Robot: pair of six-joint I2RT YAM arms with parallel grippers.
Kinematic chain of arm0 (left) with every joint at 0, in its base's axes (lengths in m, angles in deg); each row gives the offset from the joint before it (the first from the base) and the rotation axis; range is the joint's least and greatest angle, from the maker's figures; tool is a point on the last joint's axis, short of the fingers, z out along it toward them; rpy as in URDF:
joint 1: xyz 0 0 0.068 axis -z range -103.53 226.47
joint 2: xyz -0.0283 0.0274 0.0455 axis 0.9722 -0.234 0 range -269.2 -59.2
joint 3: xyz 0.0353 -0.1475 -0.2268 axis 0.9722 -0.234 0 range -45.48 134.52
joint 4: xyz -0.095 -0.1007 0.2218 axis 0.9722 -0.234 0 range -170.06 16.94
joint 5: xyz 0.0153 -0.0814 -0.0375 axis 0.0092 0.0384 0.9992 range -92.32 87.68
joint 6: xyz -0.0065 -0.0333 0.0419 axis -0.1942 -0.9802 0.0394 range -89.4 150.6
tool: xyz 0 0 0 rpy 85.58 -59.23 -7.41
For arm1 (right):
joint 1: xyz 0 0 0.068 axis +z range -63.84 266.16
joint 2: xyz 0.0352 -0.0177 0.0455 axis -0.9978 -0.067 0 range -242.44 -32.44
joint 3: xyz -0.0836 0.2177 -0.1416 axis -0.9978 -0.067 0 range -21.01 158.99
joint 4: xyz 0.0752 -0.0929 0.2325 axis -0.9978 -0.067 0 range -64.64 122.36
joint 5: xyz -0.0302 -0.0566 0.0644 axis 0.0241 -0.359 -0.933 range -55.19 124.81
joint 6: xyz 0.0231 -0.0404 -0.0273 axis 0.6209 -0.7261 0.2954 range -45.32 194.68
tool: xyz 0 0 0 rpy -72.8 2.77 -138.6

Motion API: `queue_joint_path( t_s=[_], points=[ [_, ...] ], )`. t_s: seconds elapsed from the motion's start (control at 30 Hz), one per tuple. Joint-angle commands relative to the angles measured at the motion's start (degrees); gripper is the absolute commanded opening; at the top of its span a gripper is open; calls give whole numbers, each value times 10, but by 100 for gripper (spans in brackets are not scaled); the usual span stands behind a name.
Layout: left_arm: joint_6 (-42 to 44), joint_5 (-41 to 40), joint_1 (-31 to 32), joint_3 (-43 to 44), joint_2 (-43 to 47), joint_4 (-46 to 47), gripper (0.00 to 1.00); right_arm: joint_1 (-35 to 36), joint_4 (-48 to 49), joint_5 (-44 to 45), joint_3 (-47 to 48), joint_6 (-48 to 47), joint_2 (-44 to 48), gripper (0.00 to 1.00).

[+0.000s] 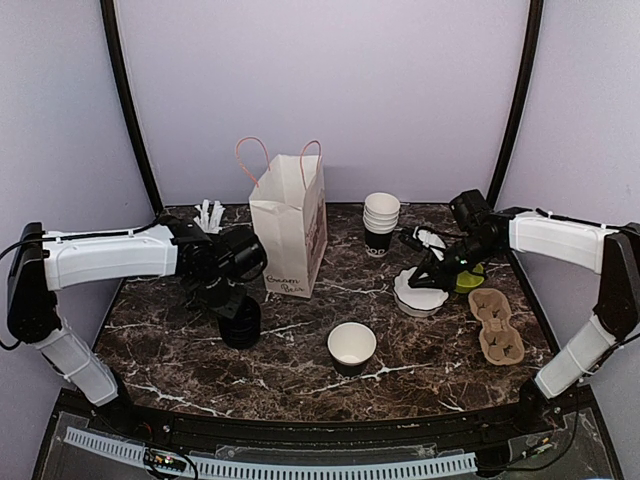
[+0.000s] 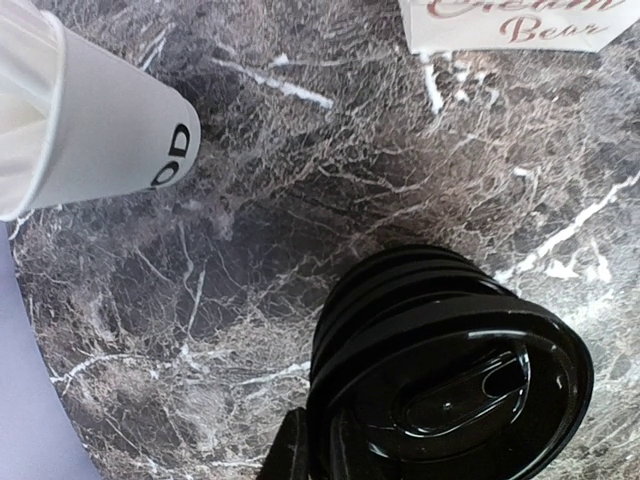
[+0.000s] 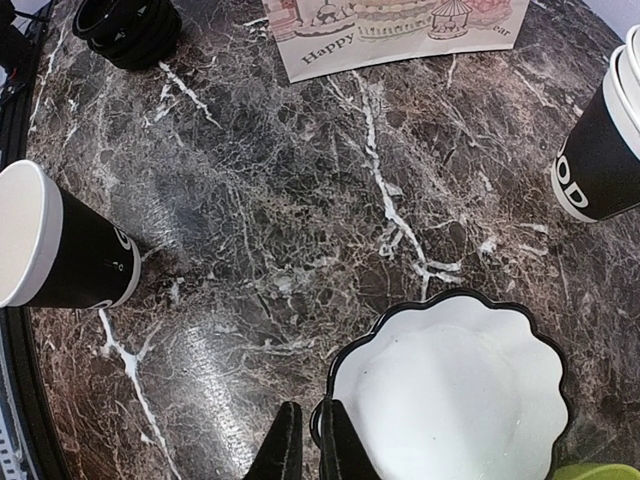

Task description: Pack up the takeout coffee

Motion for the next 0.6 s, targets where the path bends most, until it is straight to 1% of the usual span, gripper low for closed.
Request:
queue_joint_path(
  t_s=[0.0, 0.13, 0.23, 0.27, 0.33, 0.4, 0.5, 0.57],
  points=[
    [37, -8, -2, 50, 46, -22, 8, 5, -29, -16, 30, -4, 14, 8],
    [86, 30, -2, 86, 67, 4, 8, 5, -85, -25, 79, -15, 20, 9],
    [137, 94, -2, 111, 81, 44, 8, 6, -120, -39, 131, -14, 22, 11],
    [146, 101, -2, 125, 84, 62, 8, 6, -128, -49, 151, -7, 22, 14],
    [166, 113, -2, 142, 88, 94, 8, 7, -139, -83, 194, 16, 18, 23],
    [186, 122, -2, 152, 95, 137, 7, 8, -135, -135, 230, 49, 11, 38],
    [210, 161, -2, 145, 116, 214, 6, 12, -77, -209, 254, 138, -2, 54],
    [215, 186, -2, 130, 130, 278, 6, 23, -22, -252, 260, 207, -16, 60]
  ],
)
